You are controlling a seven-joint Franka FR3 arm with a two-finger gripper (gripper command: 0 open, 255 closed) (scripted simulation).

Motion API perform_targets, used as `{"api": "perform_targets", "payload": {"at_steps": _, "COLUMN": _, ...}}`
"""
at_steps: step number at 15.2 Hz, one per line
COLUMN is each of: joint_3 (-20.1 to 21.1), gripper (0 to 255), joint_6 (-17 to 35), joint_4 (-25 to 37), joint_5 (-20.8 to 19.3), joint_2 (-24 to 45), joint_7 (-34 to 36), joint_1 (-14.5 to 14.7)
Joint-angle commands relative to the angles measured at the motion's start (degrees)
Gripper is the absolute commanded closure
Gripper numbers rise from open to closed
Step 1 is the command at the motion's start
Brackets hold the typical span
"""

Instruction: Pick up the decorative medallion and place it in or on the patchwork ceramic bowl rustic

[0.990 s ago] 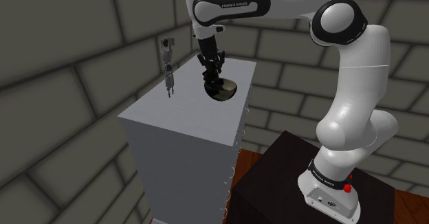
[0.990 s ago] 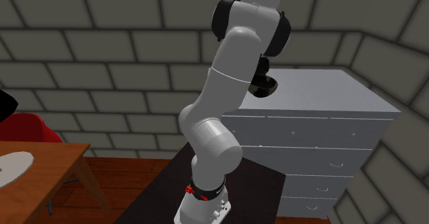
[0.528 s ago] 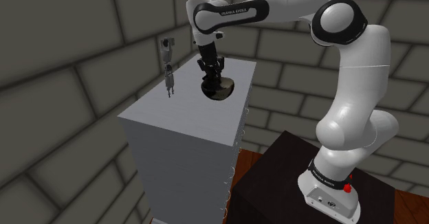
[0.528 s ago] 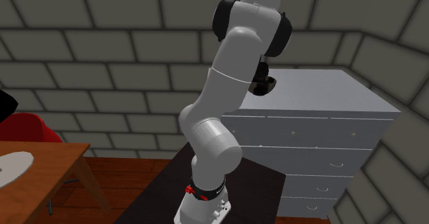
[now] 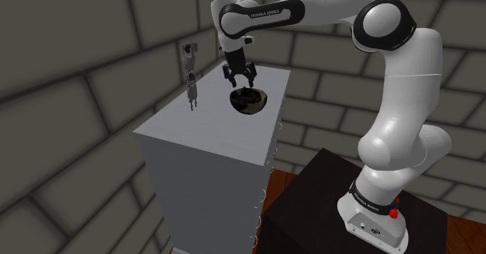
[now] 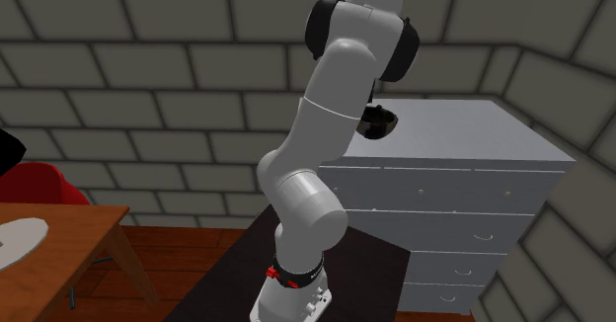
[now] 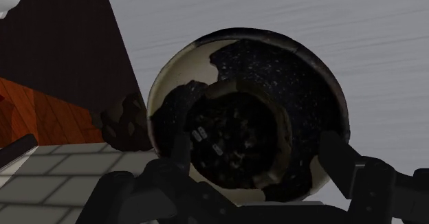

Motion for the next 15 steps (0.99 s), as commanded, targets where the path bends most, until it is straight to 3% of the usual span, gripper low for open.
{"api": "perform_targets", "payload": {"at_steps": 1, "joint_3": 0.00, "gripper": 0, "joint_6": 0.00, "joint_4": 0.00, "joint_5": 0.00, "joint_2": 0.00, "joint_7": 0.00, "joint_1": 0.00}}
{"api": "perform_targets", "payload": {"at_steps": 3, "joint_3": 0.00, "gripper": 0, "joint_6": 0.00, "joint_4": 0.00, "joint_5": 0.00, "joint_2": 0.00, "joint_7": 0.00, "joint_1": 0.00}}
{"api": "perform_targets", "payload": {"at_steps": 7, "joint_3": -0.35, "gripper": 0, "joint_6": -8.67, "joint_4": 11.50, "joint_5": -1.59, "joint_2": 3.15, "joint_7": -0.09, "joint_1": 4.29}}
{"api": "perform_targets", "payload": {"at_steps": 15, "joint_3": -0.37, "gripper": 0, "joint_6": -8.67, "joint_4": 11.50, "joint_5": -1.58, "joint_2": 3.15, "joint_7": -0.09, "joint_1": 4.30}}
